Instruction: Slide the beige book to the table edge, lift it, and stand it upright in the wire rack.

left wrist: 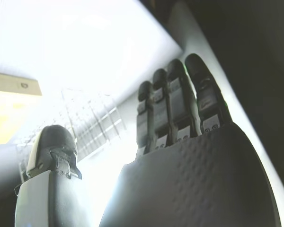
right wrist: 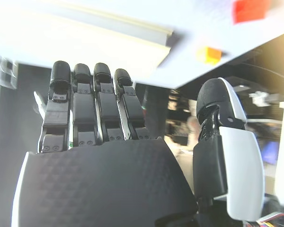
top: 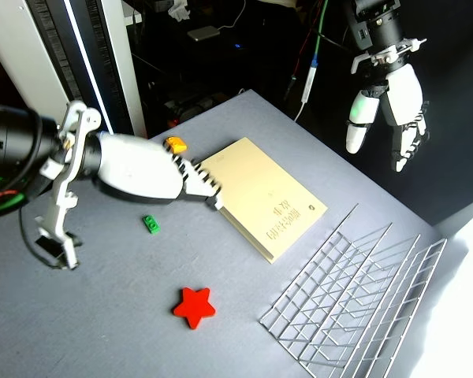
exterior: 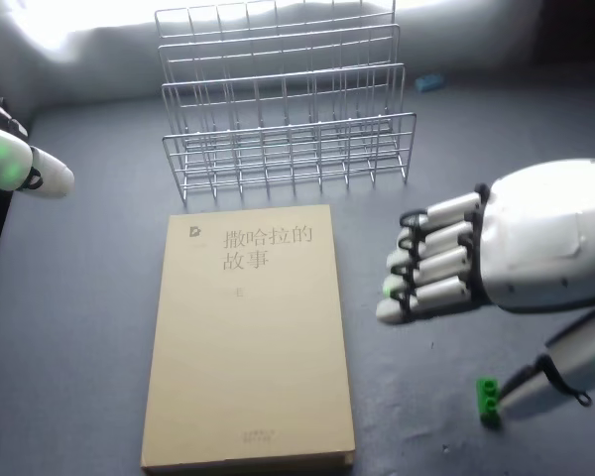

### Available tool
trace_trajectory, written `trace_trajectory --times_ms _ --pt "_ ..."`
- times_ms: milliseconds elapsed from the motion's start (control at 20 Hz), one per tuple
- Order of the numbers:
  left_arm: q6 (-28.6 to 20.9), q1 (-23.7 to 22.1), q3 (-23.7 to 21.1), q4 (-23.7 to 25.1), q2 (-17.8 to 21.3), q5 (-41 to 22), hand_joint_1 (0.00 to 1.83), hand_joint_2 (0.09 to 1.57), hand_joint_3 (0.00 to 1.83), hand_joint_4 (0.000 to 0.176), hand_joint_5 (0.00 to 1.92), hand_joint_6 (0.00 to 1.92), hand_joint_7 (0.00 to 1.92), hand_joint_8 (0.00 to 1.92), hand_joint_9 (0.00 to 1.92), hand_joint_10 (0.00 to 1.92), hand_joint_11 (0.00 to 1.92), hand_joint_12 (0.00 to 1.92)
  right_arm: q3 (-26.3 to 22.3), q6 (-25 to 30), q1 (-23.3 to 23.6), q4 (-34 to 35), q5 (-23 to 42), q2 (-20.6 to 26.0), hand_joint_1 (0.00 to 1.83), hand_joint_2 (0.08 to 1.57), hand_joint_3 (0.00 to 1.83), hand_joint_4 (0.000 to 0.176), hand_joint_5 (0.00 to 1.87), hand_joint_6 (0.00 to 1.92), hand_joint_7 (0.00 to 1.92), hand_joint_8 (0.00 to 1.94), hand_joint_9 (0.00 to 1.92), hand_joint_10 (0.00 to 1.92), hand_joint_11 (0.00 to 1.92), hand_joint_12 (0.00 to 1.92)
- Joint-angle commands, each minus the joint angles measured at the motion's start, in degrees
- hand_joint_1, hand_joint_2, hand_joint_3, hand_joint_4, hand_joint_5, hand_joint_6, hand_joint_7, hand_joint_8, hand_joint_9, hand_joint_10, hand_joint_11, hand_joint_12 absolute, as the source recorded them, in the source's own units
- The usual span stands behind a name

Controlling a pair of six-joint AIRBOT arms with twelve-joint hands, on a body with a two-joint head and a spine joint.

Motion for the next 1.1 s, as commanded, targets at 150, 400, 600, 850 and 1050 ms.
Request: trace_trajectory --times_ms 150,400,600,850,1050 --pt "3.12 0.61 1.56 -0.69 0.56 -1.25 0.39 1.08 0.00 0.000 0.26 0.00 0.29 0.00 0.27 0.00 0.00 0.68 0.91 3.73 -0.53 -3.62 1.16 -0.23 0.14 1.12 0.00 0.000 0.15 0.00 0.17 0.00 0.15 0.00 0.00 0.43" --pt "3.28 0.92 4.76 -6.82 0.32 -2.58 0.42 1.08 0.00 0.000 0.29 0.00 0.30 0.00 0.29 0.00 0.00 0.75 4.25 4.00 -1.98 -3.68 4.32 -3.20 0.12 1.12 0.00 0.000 0.15 0.00 0.18 0.00 0.15 0.01 0.00 0.41" --pt "4.36 0.82 7.40 -6.22 0.15 -0.79 0.39 1.10 0.00 0.000 0.26 0.00 0.28 0.00 0.26 0.00 0.00 0.68 8.82 3.83 -2.18 -3.69 5.09 -6.28 0.13 1.13 0.00 0.000 0.16 0.00 0.18 0.01 0.15 0.00 0.00 0.41" --pt "-2.91 2.46 10.26 -6.13 -0.01 -2.58 0.38 1.09 0.00 0.000 0.29 0.00 0.31 0.00 0.29 0.00 0.00 0.71 12.74 3.96 -3.01 -3.71 3.35 -9.46 0.14 1.13 0.00 0.000 0.19 0.00 0.20 0.00 0.17 0.00 0.00 0.49" --pt "-7.19 4.36 12.79 -5.35 -0.10 -12.57 0.39 1.08 0.00 0.000 0.29 0.00 0.31 0.00 0.29 0.00 0.00 0.74 14.90 3.92 -2.41 -3.72 2.93 -12.63 0.12 1.13 0.00 0.000 0.18 0.00 0.20 0.00 0.17 0.00 0.00 0.49"
